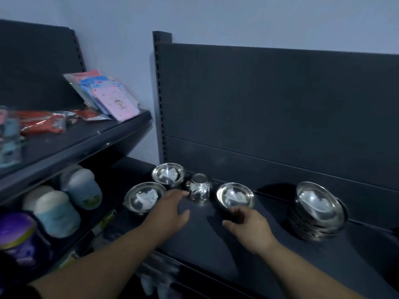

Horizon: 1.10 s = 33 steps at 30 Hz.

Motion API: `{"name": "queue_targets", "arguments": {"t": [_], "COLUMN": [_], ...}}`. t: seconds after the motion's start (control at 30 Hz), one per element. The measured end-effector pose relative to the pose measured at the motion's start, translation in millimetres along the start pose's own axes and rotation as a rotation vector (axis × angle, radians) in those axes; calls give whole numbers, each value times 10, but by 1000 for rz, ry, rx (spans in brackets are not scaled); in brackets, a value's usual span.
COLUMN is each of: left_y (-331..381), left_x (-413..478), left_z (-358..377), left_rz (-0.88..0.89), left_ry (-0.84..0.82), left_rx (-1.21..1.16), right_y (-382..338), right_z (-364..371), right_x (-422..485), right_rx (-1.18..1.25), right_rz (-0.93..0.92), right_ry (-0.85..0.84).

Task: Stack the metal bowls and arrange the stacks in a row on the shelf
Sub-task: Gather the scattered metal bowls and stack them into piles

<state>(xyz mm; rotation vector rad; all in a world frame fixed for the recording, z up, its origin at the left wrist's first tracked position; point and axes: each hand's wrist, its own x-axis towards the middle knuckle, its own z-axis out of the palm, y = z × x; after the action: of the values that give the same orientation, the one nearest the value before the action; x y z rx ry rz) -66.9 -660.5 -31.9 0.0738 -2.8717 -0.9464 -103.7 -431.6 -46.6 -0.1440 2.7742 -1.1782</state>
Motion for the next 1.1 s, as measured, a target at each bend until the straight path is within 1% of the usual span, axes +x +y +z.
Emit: {"name": "queue_targets", "arguments": {"t": [0.07,0.17,0.27,0.33,0.43,0.5,0.57,0.67,0.8,1.0,1.1], "left_y": [-214,-571,-879,-1049,-1248,-1270,-1262,-1217,-1123,-943,-865], "left_x": [48,123,204,254,361,364,361,352,363,429,434], "left_z": [-189,-419,-612,-684,-699,-655,-623,-603,-465,-258,-159], "left_rz": [27,12,-74,-155,-268,-293,-302,-295,-315,-332,-338], "left_ry": [55,154,186,136,-25,-32,-33,-42,-126,-173,-175], "left_rx": [-2,-1,-5,0,-1,-43,-94,-198,-314,-445,-495], "right_y": [-193,-425,-557,-593,-583,-521,-447,-388,-310,-234,-142], "right_z": [160,333,440,494,577,522,433,323,264,235,217], "right_x": [38,83,138,150,214,230,290,315,371,454,467], "right_rx": [-1,-13,-14,2,-5,-28,-46,-14,46,239,388], "right_rz": [-21,-51,-54,-39,7,14,59,203,303,508,546], "right_ry": [9,41,124,180,277,358,418,386,329,329,329]}}
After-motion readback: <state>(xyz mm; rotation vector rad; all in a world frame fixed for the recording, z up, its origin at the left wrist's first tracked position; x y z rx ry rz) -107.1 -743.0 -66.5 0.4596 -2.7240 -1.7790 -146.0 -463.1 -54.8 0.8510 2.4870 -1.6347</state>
